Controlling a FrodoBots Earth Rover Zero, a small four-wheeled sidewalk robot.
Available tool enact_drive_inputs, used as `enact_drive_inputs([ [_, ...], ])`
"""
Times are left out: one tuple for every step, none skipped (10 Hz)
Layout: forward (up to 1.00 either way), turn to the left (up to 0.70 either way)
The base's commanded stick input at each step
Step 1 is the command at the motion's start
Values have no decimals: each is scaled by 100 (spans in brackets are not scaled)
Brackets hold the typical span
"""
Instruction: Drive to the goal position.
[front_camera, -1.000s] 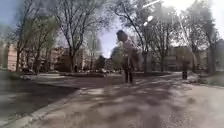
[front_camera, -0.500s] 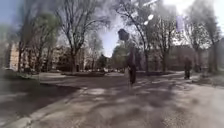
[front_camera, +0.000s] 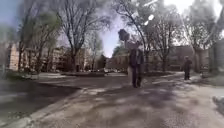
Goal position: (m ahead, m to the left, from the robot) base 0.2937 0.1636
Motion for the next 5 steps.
enact_drive_inputs([
  [70, 0],
  [70, 0],
  [70, 0],
  [70, 0],
  [70, 0],
])
